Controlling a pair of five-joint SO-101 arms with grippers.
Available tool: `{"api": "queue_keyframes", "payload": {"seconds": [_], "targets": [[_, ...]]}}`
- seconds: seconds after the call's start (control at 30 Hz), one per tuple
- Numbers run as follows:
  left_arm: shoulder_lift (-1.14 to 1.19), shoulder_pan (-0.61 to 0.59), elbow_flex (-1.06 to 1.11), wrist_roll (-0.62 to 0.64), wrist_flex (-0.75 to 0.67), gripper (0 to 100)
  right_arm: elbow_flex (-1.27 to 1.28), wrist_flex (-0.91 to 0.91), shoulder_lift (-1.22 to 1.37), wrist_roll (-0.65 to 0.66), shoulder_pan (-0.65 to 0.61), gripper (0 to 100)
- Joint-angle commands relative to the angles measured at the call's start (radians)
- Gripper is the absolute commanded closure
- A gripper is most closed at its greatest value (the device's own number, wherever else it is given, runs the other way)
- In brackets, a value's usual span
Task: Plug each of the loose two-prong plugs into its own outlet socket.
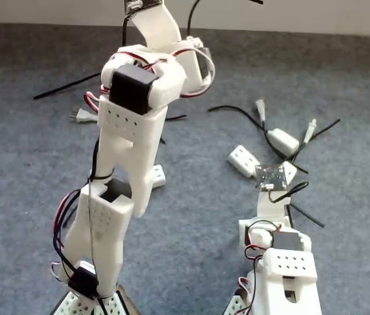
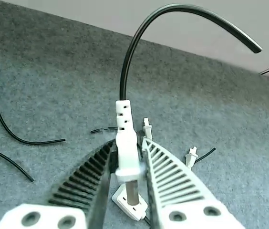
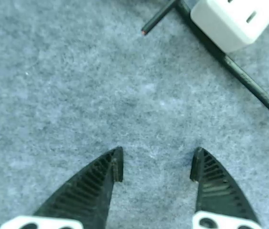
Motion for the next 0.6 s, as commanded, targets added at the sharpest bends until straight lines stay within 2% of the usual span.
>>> {"api": "queue_keyframes", "payload": {"seconds": [0.0, 0.2, 0.47, 0.57], "targets": [[-0.061, 0.082, 0.019, 0.005, 0.009, 99, 0.002, -0.018, -0.007, 0.011, -0.01, 77.1], [-0.064, 0.191, 0.054, 0.003, 0.009, 99, 0.002, -0.018, -0.007, 0.011, -0.01, 77.1], [-0.298, 0.162, 0.064, 0.002, 0.009, 99, 0.008, -0.048, -0.005, 0.011, -0.042, 77.1], [-0.421, 0.136, 0.131, 0.002, 0.009, 99, 0.008, -0.048, -0.005, 0.011, -0.042, 77.1]]}}
